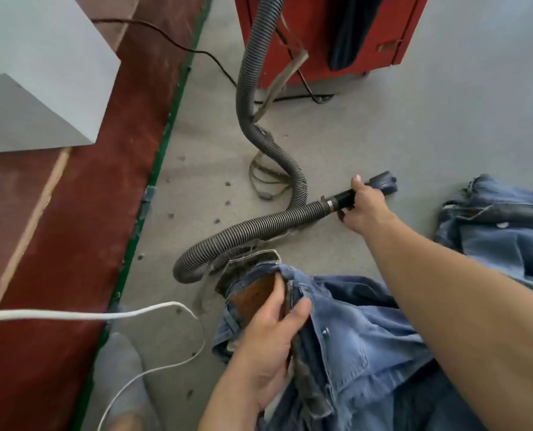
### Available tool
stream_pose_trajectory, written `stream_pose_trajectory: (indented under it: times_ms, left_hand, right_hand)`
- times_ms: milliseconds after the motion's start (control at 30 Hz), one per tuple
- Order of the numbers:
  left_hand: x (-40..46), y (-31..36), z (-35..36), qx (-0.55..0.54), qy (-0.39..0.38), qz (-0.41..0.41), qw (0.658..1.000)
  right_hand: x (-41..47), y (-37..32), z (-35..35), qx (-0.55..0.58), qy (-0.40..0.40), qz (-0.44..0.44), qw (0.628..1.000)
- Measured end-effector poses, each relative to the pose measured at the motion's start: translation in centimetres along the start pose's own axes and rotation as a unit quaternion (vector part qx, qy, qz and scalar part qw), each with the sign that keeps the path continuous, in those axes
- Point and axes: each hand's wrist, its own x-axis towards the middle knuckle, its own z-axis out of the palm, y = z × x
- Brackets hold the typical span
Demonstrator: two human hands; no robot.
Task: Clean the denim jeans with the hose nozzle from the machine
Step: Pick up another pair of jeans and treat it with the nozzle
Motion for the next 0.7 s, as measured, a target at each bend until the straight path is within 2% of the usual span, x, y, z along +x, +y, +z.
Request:
stream_pose_trajectory:
  times_ms: [33,133,167,267,333,400,433,467,500,533,567,633,700]
  left_hand:
    - [-0.3,-0.3,0.4,0.017,0.017,-0.012,1.000]
    - [-2.2,-3.5,1.3,-0.144,0.051,-0.093,0.984]
    - [-2.9,-5.1,1.7,-0.165,0.053,-0.112,0.978]
    - [-4.4,-7.8,2.8,-0.145,0.017,-0.138,0.980]
    - [-5.4,-7.9,3.7,-0.159,0.052,-0.139,0.976]
    - [-6.4,-8.2,3.6,-0.094,0.199,-0.072,0.973]
    - [-7.0,-8.3,3.2,-0.019,0.303,-0.011,0.953]
    - [-8.1,-8.2,3.2,0.074,0.387,0.067,0.917]
    - [-8.9,-7.9,3.6,0.165,0.428,0.146,0.876]
    - [-10.1,-7.8,4.1,0.238,0.429,0.214,0.845]
    - [-11.2,-8.3,4.4,0.292,0.405,0.273,0.822]
    - [-13.1,-9.7,4.5,0.337,0.292,0.324,0.835]
    - [-14.8,-11.5,3.9,0.368,0.149,0.311,0.863]
  right_hand:
    - [-0.4,-0.7,-0.6,-0.056,-0.025,0.011,0.998]
    - [-2.2,-2.2,-2.9,-0.214,-0.055,0.046,0.974]
    - [-3.0,-2.6,-3.8,-0.254,-0.059,0.045,0.964]
    - [-6.0,-3.2,-6.4,-0.357,-0.066,0.015,0.932]
    - [-8.8,-3.2,-8.4,-0.413,-0.071,0.002,0.908]
    - [-12.3,-2.5,-9.9,-0.478,-0.067,-0.028,0.875]
    - [-14.4,-1.5,-10.4,-0.525,-0.056,-0.062,0.847]
    - [-16.7,-0.3,-10.9,-0.569,-0.053,-0.106,0.814]
    - [-18.7,1.3,-11.2,-0.598,-0.084,-0.138,0.785]
    - [-20.9,3.1,-11.5,-0.612,-0.150,-0.140,0.764]
    - [-23.3,4.9,-11.8,-0.613,-0.226,-0.107,0.749]
    - [-26.2,7.6,-12.2,-0.605,-0.315,-0.045,0.730]
    - [-27.3,8.3,-13.0,-0.582,-0.298,-0.065,0.754]
